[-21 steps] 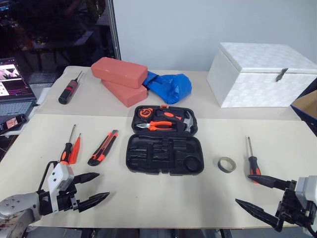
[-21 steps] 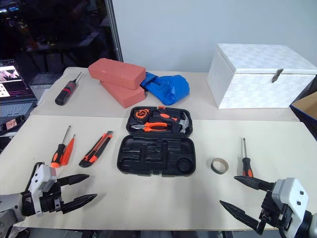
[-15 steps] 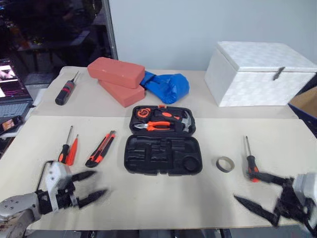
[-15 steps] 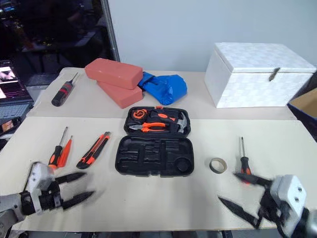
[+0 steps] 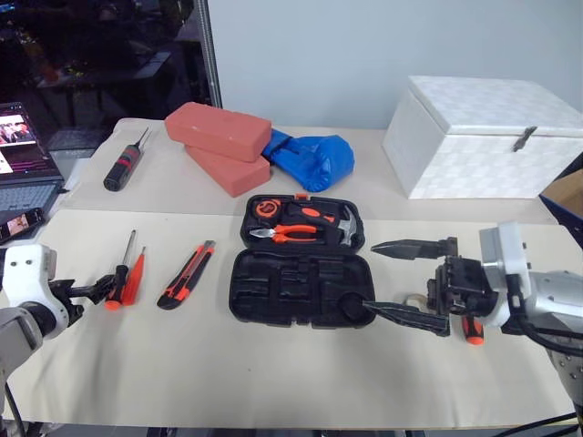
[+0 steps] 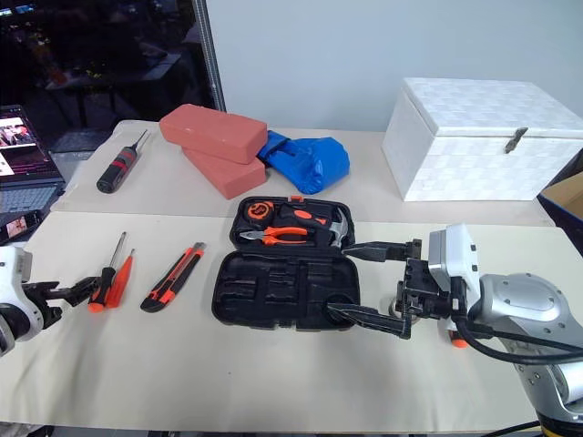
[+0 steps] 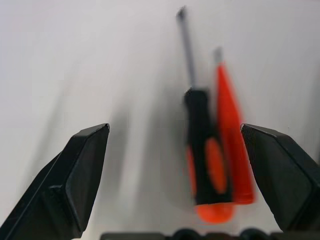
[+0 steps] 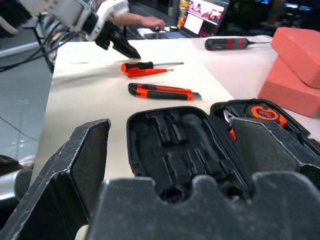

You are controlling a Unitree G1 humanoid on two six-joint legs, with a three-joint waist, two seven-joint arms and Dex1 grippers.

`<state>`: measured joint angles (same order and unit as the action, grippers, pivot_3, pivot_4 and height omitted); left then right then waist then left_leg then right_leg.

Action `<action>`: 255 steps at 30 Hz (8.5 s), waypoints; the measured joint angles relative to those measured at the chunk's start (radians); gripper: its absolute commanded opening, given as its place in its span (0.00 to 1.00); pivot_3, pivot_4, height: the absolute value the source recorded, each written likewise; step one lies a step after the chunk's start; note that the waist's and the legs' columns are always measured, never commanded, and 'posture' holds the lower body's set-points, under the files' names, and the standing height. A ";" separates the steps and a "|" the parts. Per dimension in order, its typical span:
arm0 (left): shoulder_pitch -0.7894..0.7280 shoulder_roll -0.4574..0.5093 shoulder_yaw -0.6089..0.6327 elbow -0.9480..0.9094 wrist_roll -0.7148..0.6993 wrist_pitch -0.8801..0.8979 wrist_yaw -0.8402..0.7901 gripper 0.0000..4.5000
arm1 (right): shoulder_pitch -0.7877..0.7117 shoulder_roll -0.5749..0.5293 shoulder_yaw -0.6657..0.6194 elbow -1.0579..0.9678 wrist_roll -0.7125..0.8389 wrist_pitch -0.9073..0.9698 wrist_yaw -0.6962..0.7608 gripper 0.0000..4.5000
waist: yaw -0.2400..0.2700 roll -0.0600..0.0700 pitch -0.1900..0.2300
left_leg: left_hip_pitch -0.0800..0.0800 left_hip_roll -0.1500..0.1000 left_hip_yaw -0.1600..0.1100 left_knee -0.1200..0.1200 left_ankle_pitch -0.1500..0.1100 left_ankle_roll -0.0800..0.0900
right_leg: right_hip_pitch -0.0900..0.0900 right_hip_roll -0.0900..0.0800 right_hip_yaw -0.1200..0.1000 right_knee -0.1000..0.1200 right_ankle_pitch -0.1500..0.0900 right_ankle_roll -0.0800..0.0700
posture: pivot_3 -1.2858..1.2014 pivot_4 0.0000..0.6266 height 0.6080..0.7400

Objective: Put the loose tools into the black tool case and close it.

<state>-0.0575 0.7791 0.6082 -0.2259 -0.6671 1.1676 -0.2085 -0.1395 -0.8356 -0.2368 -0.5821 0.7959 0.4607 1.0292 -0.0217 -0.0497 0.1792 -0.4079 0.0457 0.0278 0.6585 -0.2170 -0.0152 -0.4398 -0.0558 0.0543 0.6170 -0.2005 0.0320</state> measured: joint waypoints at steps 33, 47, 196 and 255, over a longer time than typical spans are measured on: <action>-0.909 -0.109 -1.137 0.396 0.507 -0.648 -0.963 0.14 | 0.597 0.084 -0.434 -0.181 -0.047 -0.029 -0.111 1.00 | 0.012 0.000 -0.002 | 0.000 -0.007 0.002 0.004 0.000 0.002 | 0.002 0.000 0.010 0.008 -0.004 0.006 | 0.52 0.24 1.00; -0.951 -0.183 -1.195 0.654 0.719 -0.929 -1.084 0.14 | 0.625 0.078 -0.493 -0.205 -0.045 -0.042 -0.126 1.00 | 0.009 0.000 -0.002 | 0.001 -0.010 0.001 0.006 0.002 0.003 | 0.004 0.000 0.014 0.009 -0.005 0.005 | 0.52 0.24 1.00; 0.015 -0.259 -0.175 -0.088 0.186 -0.256 0.090 0.70 | -0.155 0.113 0.247 0.067 -0.185 0.024 -0.027 1.00 | -0.021 0.000 -0.002 | 0.012 -0.011 -0.003 0.004 0.002 0.007 | 0.015 -0.001 0.014 0.011 -0.009 0.003 | 0.52 0.24 1.00; -0.707 -0.175 -0.887 0.558 0.521 -0.978 -1.188 0.52 | 0.698 0.109 -0.406 -0.437 -0.085 0.001 -0.270 1.00 | 0.004 0.001 -0.002 | 0.004 -0.011 -0.002 0.005 0.004 0.007 | 0.013 -0.001 0.014 0.009 -0.010 0.005 | 0.52 0.24 1.00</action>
<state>-0.7650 0.6036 -0.2790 0.3322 -0.1461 0.1901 -1.3966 0.5582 -0.7267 -0.6433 -1.0195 0.7106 0.4619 0.7588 -0.0175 -0.0484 0.1769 -0.4041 0.0343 0.0254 0.6634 -0.2129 -0.0084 -0.4267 -0.0566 0.0688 0.6258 -0.2108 0.0369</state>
